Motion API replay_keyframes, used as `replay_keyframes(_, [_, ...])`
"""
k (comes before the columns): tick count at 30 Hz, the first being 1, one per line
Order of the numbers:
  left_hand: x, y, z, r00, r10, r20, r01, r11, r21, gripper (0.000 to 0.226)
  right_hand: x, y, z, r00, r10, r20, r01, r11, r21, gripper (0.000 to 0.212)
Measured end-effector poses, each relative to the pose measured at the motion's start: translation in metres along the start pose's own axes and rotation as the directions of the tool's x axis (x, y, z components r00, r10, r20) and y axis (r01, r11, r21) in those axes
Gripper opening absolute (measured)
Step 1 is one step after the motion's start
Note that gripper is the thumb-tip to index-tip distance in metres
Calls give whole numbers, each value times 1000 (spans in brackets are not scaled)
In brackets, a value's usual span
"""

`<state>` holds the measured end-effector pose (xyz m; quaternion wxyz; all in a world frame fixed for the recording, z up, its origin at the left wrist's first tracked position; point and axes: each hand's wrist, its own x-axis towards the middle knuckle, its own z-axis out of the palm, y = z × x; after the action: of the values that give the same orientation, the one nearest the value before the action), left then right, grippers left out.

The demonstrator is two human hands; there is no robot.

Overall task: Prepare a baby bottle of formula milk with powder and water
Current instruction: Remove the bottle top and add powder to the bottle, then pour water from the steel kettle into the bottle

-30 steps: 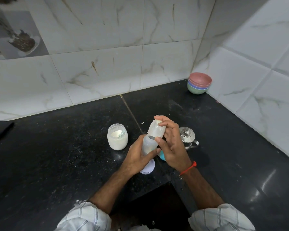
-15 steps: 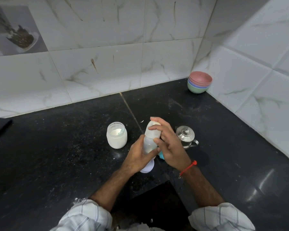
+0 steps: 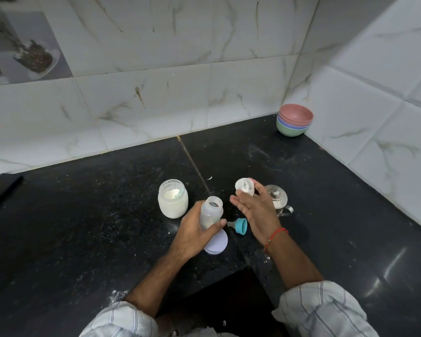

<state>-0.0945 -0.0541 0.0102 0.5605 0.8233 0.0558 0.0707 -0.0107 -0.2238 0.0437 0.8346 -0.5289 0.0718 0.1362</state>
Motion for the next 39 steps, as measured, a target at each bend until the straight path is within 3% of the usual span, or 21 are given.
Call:
replay_keyframes(2, [-1,-3,-5,1000,-8,-7,8,1000,6,44,11,9,0,999,-32,-15,28,973,-227,49])
replay_keyframes(3, [-2,-5,-8,1000,-11,-14,11,1000,12,43,18,13,1,995,-91,-33,69,905,-420,47])
replay_keyframes(5, [-2,-7,-14,999,-19,-28,20,1000,20,43,32,22,0,979,-206,14,145,639,-755,46])
replay_keyframes(6, [-2,-8,-17,999,-25,-33,25,999,22,43,39,28,-1,974,-220,56,166,520,-838,47])
replay_keyframes(12, [-2,-14,-32,998,-40,-40,41,999,36,47,70,57,-16,980,-172,103,115,63,-991,56])
replay_keyframes(15, [0,-16,-36,998,-39,-50,42,998,45,48,72,65,-20,985,-136,109,106,-25,-994,63])
replay_keyframes(19, [4,-14,-32,998,-40,-41,42,998,44,45,66,63,-24,978,-155,139,153,86,-984,85])
replay_keyframes(22, [6,-12,-25,999,-28,-25,29,999,35,45,46,44,-21,935,-295,198,269,223,-937,63])
replay_keyframes(23, [7,-12,-21,1000,-23,-16,24,999,31,45,36,35,-20,880,-424,216,338,238,-911,50])
replay_keyframes(25, [8,-10,-14,1000,-17,-5,17,1000,23,46,16,16,-24,704,-694,150,412,227,-882,30])
replay_keyframes(27, [8,-9,-7,1000,-6,-3,6,1000,13,46,2,-4,-36,592,-806,-18,360,284,-889,24])
replay_keyframes(29, [10,-7,2,1000,4,12,-4,1000,5,45,2,-13,-63,624,-760,-182,218,393,-893,33])
replay_keyframes(32, [11,-5,16,999,10,47,-10,1000,-12,46,14,-2,-100,782,-559,-275,1,442,-897,56])
replay_keyframes(35, [10,0,29,996,21,92,-20,1000,-13,45,15,8,-114,852,-391,-347,-69,574,-816,31])
replay_keyframes(39, [7,5,40,992,30,120,-30,1000,1,45,8,12,-114,856,-302,-419,-60,748,-661,31])
